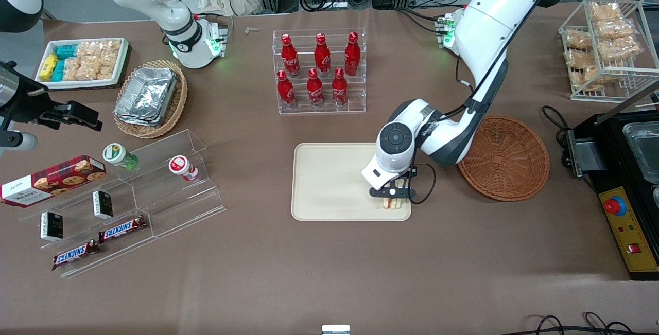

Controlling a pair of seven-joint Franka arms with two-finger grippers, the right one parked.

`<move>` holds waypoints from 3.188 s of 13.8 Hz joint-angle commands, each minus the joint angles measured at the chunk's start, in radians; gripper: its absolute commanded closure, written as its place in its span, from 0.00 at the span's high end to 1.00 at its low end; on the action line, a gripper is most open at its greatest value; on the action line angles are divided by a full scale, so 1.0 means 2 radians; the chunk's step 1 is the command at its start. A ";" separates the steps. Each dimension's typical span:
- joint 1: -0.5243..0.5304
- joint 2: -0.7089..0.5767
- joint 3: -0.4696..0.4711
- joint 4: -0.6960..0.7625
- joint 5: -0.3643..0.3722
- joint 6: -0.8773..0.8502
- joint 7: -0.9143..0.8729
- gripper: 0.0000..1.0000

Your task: Place sandwich from basket to tray

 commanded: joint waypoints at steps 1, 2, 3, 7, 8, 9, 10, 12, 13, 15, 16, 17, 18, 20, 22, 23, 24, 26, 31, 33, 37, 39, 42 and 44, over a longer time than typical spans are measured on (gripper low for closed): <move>0.001 0.012 -0.002 0.012 0.010 0.008 0.013 1.00; 0.001 0.013 -0.002 0.014 0.012 0.008 0.014 1.00; 0.002 0.015 -0.002 0.016 0.012 0.009 0.016 1.00; 0.003 -0.006 -0.002 0.021 -0.002 0.006 -0.002 1.00; 0.004 -0.023 -0.002 0.023 -0.018 0.003 -0.014 1.00; 0.004 -0.046 -0.002 0.023 -0.026 -0.004 -0.012 1.00; 0.006 -0.067 -0.001 0.023 -0.027 -0.024 -0.007 1.00; 0.019 -0.101 -0.003 0.022 -0.028 -0.048 -0.002 1.00; 0.020 -0.114 -0.003 0.022 -0.037 -0.049 -0.001 1.00; 0.031 -0.134 -0.003 0.022 -0.041 -0.058 0.006 1.00; 0.041 -0.142 -0.003 0.023 -0.048 -0.073 0.017 1.00; 0.050 -0.152 -0.003 0.022 -0.068 -0.087 0.025 1.00; 0.059 -0.165 -0.003 0.019 -0.077 -0.106 0.044 1.00; 0.096 -0.188 -0.005 0.020 -0.087 -0.148 0.099 1.00; 0.121 -0.210 -0.002 0.020 -0.115 -0.155 0.141 1.00; 0.132 -0.220 -0.001 0.019 -0.116 -0.161 0.163 1.00; 0.135 -0.228 0.003 0.021 -0.116 -0.170 0.177 1.00; 0.131 -0.253 0.037 0.019 -0.117 -0.184 0.197 1.00; 0.152 -0.312 0.092 0.020 -0.147 -0.247 0.311 1.00; 0.176 -0.329 0.094 0.015 -0.157 -0.258 0.350 1.00; 0.173 -0.329 0.093 0.018 -0.158 -0.265 0.311 1.00; 0.168 -0.329 0.092 0.018 -0.158 -0.271 0.305 1.00; 0.156 -0.330 0.093 0.019 -0.159 -0.300 0.302 1.00; 0.153 -0.330 0.093 0.019 -0.160 -0.301 0.291 1.00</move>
